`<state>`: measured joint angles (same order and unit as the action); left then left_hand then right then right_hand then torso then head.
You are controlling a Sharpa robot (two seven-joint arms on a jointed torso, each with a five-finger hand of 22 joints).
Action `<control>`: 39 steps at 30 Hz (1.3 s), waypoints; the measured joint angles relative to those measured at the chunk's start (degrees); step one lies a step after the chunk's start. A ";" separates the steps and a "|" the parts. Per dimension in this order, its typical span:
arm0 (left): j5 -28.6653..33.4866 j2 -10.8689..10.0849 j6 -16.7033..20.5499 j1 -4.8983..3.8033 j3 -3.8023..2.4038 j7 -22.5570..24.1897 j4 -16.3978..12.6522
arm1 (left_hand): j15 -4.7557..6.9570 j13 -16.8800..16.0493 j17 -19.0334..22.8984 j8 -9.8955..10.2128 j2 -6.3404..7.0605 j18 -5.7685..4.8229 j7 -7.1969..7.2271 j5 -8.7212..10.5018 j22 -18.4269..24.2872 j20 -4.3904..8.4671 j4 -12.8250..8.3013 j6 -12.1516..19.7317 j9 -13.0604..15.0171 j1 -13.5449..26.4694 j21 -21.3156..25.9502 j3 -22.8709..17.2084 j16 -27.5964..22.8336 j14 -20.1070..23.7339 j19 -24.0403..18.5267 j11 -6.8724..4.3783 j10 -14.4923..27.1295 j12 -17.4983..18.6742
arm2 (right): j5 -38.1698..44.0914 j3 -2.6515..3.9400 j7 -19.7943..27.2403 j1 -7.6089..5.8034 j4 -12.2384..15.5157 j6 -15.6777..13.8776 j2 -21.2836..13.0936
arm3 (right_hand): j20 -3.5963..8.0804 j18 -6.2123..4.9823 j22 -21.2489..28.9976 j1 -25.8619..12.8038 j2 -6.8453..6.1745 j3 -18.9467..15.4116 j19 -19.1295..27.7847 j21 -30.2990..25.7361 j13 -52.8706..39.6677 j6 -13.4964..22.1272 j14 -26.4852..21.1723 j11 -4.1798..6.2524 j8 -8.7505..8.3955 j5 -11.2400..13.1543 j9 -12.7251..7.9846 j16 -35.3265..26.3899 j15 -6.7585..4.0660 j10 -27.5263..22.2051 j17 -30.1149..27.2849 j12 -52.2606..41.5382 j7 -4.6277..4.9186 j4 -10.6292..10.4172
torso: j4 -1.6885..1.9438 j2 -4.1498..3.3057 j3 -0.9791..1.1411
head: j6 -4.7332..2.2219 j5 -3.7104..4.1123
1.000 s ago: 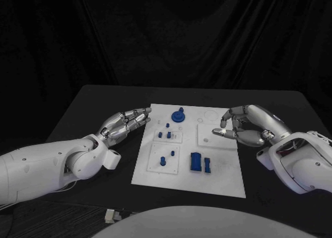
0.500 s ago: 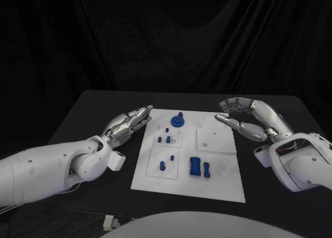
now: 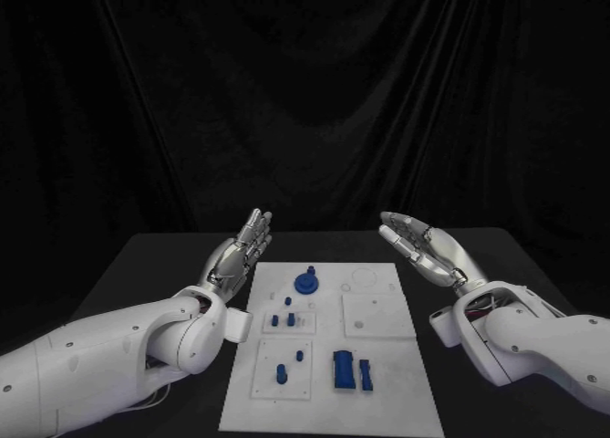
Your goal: Assemble the parts on the task board
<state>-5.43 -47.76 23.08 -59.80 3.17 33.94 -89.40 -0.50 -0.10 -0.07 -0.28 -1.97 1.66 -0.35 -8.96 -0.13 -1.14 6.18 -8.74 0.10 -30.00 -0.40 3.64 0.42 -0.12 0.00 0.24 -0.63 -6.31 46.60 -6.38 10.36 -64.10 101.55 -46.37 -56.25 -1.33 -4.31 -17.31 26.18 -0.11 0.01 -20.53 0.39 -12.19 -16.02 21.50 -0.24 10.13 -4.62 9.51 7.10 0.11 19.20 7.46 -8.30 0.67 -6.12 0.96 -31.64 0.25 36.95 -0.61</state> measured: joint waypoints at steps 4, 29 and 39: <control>1.38 1.52 6.57 -0.13 -1.59 -1.29 -0.22 | 0.00 0.03 0.00 0.00 0.96 -0.01 0.36 1.35 0.01 0.35 -1.36 1.18 -0.02 4.54 0.00 -1.79 0.00 0.00 0.06 -0.20 0.21 1.30 | -7.29 1.31 2.87 0.78 -2.32 0.27 2.34 | 0.66 1.67 2.61 -3.94 0.06 -0.03 3.10 0.00 1.85 2.46 -3.23 0.11 -1.52 2.11 -1.44 -1.03 -0.08 -2.89 -1.14 1.27 -0.34 1.16 | -0.47 0.24 -0.13 | -1.68 0.41; 5.05 2.97 20.10 -0.19 -3.09 -4.58 -0.39 | 0.20 0.02 -0.02 0.00 1.92 -0.88 0.35 8.35 0.07 0.86 -5.88 7.92 -0.01 20.87 0.21 -3.59 -0.21 0.20 -0.04 -0.20 0.21 6.12 | -43.64 6.31 17.32 3.83 -11.57 1.68 11.57 | 1.32 3.42 16.94 -24.44 0.09 0.01 19.71 0.00 12.10 15.66 -20.68 0.24 -9.93 4.24 -9.41 -6.91 -0.13 -18.64 -7.40 8.10 -0.65 5.65 | -0.96 0.45 -0.26 | -2.58 0.62; 5.21 2.97 20.48 -0.19 -3.09 -4.71 -0.40 | 0.20 0.00 -0.02 0.00 1.98 -0.88 0.35 8.79 0.06 0.86 -5.87 8.53 0.00 29.61 0.21 -3.59 -0.21 0.20 -0.04 -0.20 0.21 6.12 | -45.86 6.31 18.47 3.83 -11.61 1.81 11.57 | 1.32 3.42 17.26 -25.83 0.05 0.01 20.23 0.00 12.15 15.83 -21.23 0.22 -9.93 4.24 -9.47 -6.91 -0.14 -19.01 -7.41 8.09 -0.65 5.65 | -0.97 0.46 -0.26 | -2.58 0.62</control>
<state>-0.22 -44.79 43.56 -59.99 0.08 29.22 -89.80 -0.30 -0.10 -0.09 -0.28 0.00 0.78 0.00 -0.17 -0.07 -0.28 0.31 -0.21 0.10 -0.38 -0.19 0.05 0.21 0.08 -0.04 0.03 -0.42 -0.19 0.74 -0.07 28.83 -60.27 89.94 -44.56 -44.68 -0.01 -0.89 -0.05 0.36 -0.06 0.01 -0.30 0.39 -0.05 -0.19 0.26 -0.02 0.20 -0.39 0.05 0.19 -0.03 0.19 0.05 -0.21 0.02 -0.46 -0.01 -31.18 -0.01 34.37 0.01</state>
